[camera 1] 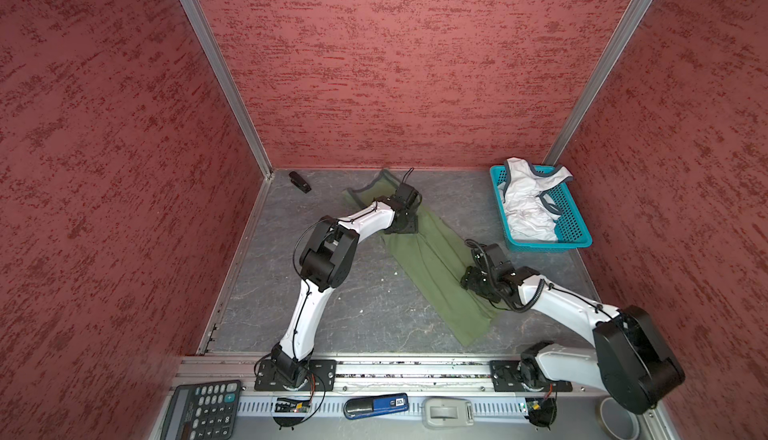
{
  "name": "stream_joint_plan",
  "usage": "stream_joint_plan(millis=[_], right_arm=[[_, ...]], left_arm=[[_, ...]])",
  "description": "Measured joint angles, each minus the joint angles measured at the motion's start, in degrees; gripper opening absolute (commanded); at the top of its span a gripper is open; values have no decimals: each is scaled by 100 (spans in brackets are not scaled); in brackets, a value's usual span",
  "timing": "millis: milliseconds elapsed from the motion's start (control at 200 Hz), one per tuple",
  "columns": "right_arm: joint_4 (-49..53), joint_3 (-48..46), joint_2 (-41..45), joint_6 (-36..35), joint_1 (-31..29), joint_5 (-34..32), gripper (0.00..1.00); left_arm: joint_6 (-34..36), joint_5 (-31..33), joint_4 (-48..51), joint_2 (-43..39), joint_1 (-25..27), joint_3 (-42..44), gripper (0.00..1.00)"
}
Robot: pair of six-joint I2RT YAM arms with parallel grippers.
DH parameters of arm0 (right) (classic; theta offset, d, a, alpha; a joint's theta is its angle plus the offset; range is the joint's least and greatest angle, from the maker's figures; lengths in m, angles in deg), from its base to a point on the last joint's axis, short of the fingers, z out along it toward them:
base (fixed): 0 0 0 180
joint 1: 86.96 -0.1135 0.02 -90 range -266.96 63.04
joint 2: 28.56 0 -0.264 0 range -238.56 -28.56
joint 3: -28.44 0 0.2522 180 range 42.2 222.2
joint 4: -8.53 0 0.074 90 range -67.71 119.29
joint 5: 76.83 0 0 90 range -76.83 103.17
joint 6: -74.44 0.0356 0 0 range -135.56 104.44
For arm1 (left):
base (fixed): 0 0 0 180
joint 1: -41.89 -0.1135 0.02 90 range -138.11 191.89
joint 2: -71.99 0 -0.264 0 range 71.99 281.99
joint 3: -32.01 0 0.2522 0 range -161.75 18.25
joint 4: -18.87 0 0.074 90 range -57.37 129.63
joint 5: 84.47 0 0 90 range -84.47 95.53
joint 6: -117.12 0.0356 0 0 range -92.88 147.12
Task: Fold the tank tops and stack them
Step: 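Rotate the folded strip lengthwise, left gripper pushing away while right pulls toward robot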
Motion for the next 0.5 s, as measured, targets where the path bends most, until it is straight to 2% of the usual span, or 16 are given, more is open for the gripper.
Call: stream_joint_plan(millis=[100, 175, 301, 401, 501], right_arm=[[17, 50, 0, 291, -538, 125, 75], [267, 203, 0, 323, -706, 125, 76], [706, 535, 92, 166, -612, -396, 76], [741, 654, 72, -153, -378, -710, 77], [774, 787, -273, -435, -205, -909, 77]], left_arm=[[173, 55, 275, 133, -144, -380, 76], [157, 59, 385, -15, -234, -354, 80], [-144, 57, 321, -848, -295, 503, 81], [-566, -24, 125, -1606, -107, 1303, 80], [-931, -214, -197, -1871, 122, 1773, 78]])
